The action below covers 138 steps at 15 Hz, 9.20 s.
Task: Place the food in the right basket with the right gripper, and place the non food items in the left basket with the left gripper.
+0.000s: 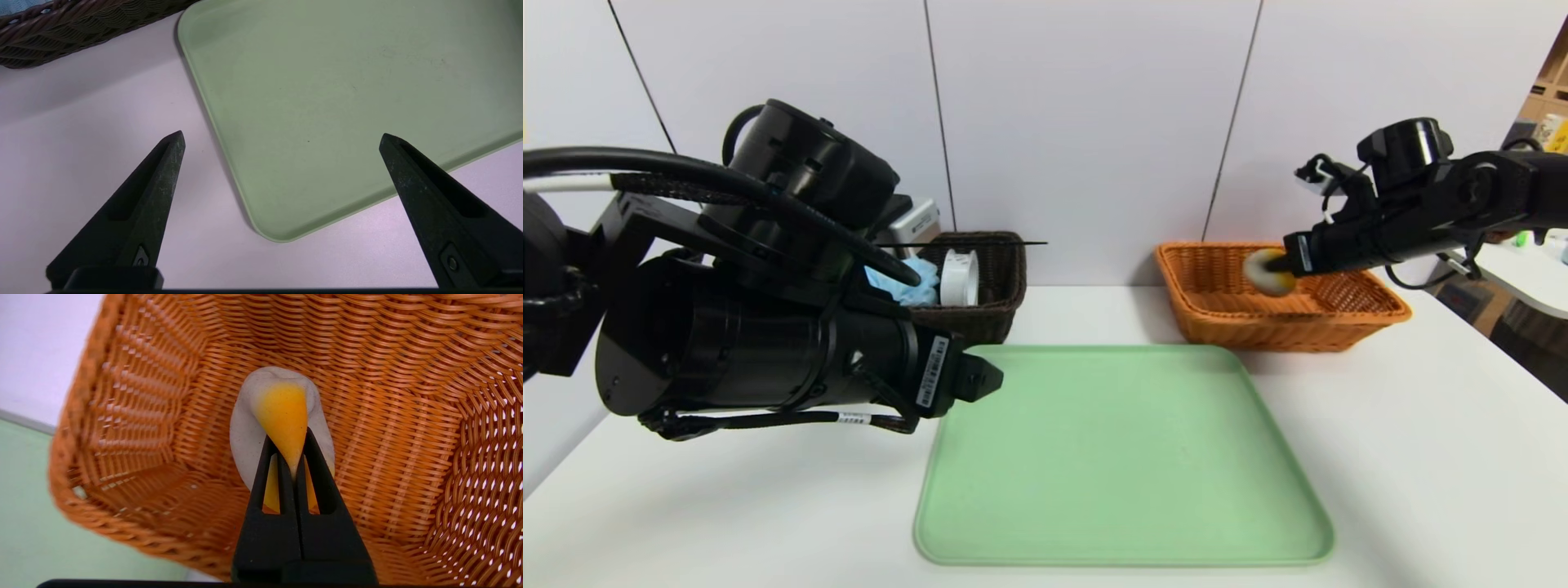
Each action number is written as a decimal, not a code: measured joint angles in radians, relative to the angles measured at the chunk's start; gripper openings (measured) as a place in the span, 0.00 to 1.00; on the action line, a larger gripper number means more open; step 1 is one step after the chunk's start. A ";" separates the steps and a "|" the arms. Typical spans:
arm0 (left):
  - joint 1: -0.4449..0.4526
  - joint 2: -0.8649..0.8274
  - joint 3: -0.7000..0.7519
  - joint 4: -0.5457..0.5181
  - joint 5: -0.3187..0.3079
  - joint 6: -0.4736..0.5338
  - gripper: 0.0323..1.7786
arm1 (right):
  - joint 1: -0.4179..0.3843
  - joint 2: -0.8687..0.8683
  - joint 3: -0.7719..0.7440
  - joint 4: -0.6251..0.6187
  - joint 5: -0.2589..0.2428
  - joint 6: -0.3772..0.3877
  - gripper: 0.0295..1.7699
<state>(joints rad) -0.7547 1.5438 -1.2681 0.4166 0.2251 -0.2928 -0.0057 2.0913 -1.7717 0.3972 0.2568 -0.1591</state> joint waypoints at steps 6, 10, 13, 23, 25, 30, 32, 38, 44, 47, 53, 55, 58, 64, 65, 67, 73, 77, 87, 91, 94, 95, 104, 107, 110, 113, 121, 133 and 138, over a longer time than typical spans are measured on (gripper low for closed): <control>0.000 0.000 0.000 0.000 0.000 -0.001 0.95 | -0.007 0.053 -0.072 0.087 -0.008 -0.007 0.24; 0.000 -0.001 -0.001 0.000 0.001 -0.001 0.95 | -0.007 0.056 -0.086 0.089 -0.008 -0.007 0.53; 0.000 -0.001 -0.001 0.000 0.001 -0.001 0.95 | -0.006 0.053 -0.091 0.090 -0.009 -0.007 0.67; 0.000 0.000 0.000 -0.015 0.000 -0.004 0.95 | -0.008 0.053 -0.132 0.116 0.020 0.055 0.88; 0.000 0.000 0.000 -0.015 0.000 -0.004 0.95 | -0.017 0.055 -0.149 0.140 0.067 0.081 0.90; 0.000 0.002 0.000 -0.015 0.000 -0.004 0.95 | -0.041 0.061 -0.171 0.151 0.124 0.130 0.93; 0.000 0.001 0.000 -0.017 0.001 -0.002 0.95 | -0.046 0.059 -0.172 0.150 0.124 0.141 0.94; 0.033 -0.065 -0.002 -0.059 0.006 0.049 0.95 | -0.016 -0.070 -0.158 0.247 0.123 0.143 0.95; 0.134 -0.224 0.021 -0.053 0.031 0.087 0.95 | 0.048 -0.384 0.026 0.302 0.121 0.142 0.96; 0.212 -0.326 0.081 -0.052 0.032 0.090 0.95 | 0.088 -0.584 0.173 0.303 0.118 0.141 0.96; 0.347 -0.531 0.292 -0.070 0.027 0.151 0.95 | 0.122 -0.956 0.483 0.302 0.060 0.125 0.96; 0.392 -0.586 0.358 -0.107 0.027 0.192 0.95 | 0.123 -1.060 0.546 0.299 0.018 0.119 0.96; 0.486 -0.674 0.472 -0.176 0.025 0.267 0.95 | 0.113 -1.196 0.614 0.300 -0.059 0.109 0.96; 0.604 -0.860 0.645 -0.271 0.000 0.376 0.95 | 0.019 -1.389 0.714 0.309 -0.077 0.062 0.96; 0.617 -0.890 0.663 -0.270 -0.010 0.377 0.95 | 0.011 -1.416 0.724 0.320 -0.077 0.060 0.96; 0.634 -0.946 0.705 -0.269 -0.032 0.378 0.95 | 0.003 -1.460 0.731 0.357 -0.080 0.060 0.96; 0.663 -1.077 0.799 -0.269 -0.040 0.377 0.95 | -0.024 -1.594 0.782 0.411 -0.079 0.056 0.96; 0.674 -1.154 0.865 -0.269 -0.072 0.376 0.95 | -0.033 -1.689 0.837 0.415 -0.081 0.046 0.96; 0.681 -1.263 0.990 -0.285 -0.074 0.364 0.95 | -0.014 -1.887 0.973 0.407 -0.103 0.037 0.96; 0.681 -1.273 1.103 -0.507 -0.081 0.370 0.95 | -0.003 -1.975 1.134 0.223 -0.228 0.035 0.96; 0.681 -1.274 1.198 -0.676 -0.103 0.373 0.95 | 0.000 -2.048 1.258 0.077 -0.288 0.035 0.96; 0.681 -1.274 1.220 -0.708 -0.103 0.373 0.95 | 0.001 -2.063 1.291 0.043 -0.297 0.037 0.96; 0.681 -1.274 1.268 -0.676 -0.097 0.360 0.95 | 0.001 -2.093 1.534 -0.147 -0.376 0.034 0.96; 0.681 -1.274 1.268 -0.642 -0.093 0.377 0.95 | 0.001 -2.093 1.581 -0.150 -0.376 0.031 0.96; 0.681 -1.274 1.268 -0.604 -0.123 0.433 0.95 | 0.001 -2.093 1.616 -0.163 -0.375 0.029 0.96; 0.681 -1.274 1.268 -0.525 -0.197 0.428 0.95 | 0.001 -2.093 1.621 -0.162 -0.360 0.023 0.96; 0.724 -1.357 1.263 -0.394 -0.279 0.429 0.95 | 0.001 -2.093 1.635 -0.164 -0.321 0.013 0.96; 0.738 -1.540 1.266 -0.399 -0.282 0.418 0.95 | 0.002 -2.093 1.708 -0.237 -0.227 0.111 0.96; 0.737 -1.543 1.268 -0.407 -0.281 0.410 0.95 | 0.003 -2.093 1.709 -0.239 -0.250 0.147 0.96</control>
<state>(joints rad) -0.0172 0.0013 0.0000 0.0091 -0.0562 0.1172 -0.0032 -0.0013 -0.0630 0.1581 0.0070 -0.0119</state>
